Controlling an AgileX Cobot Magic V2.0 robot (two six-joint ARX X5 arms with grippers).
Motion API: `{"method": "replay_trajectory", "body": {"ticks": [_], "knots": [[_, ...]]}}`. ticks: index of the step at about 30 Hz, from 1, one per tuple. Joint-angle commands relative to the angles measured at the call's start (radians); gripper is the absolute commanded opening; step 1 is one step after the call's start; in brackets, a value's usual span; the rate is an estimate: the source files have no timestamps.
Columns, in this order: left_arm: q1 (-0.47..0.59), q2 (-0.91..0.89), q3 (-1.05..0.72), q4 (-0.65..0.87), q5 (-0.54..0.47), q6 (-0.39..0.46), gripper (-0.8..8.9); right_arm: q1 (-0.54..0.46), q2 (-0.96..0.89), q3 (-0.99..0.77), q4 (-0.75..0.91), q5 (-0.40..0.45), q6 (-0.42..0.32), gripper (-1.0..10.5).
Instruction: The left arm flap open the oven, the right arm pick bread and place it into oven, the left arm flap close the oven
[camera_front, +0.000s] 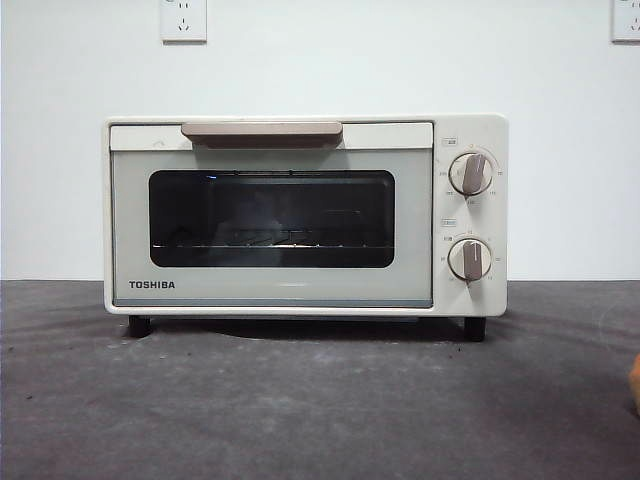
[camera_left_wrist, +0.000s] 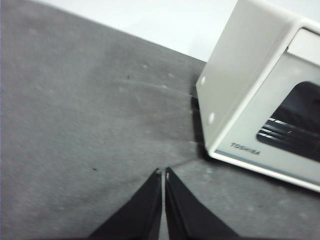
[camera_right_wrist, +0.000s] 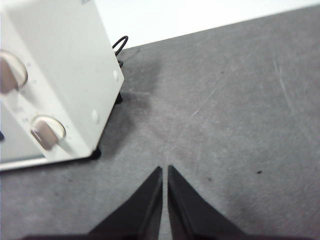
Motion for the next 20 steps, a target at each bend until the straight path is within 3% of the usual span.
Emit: {"method": "replay_trajectory", "body": {"ticks": [1, 5, 12, 20], "knots": [[-0.009, 0.022, 0.051, 0.009, 0.032, -0.093, 0.18, 0.001, 0.001, 0.056, 0.017, -0.014, 0.128, 0.1], [-0.019, 0.089, 0.148, -0.023, 0.088, -0.149, 0.18, 0.001, 0.011, 0.156, 0.005, -0.047, 0.158, 0.1], [-0.041, 0.290, 0.391, -0.043, 0.153, -0.126, 0.18, 0.001, 0.151, 0.398, -0.022, -0.066, 0.136, 0.1], [-0.095, 0.543, 0.698, -0.218, 0.275, -0.035, 0.18, 0.001, 0.438, 0.712, -0.151, -0.280, 0.031, 0.1]]}}
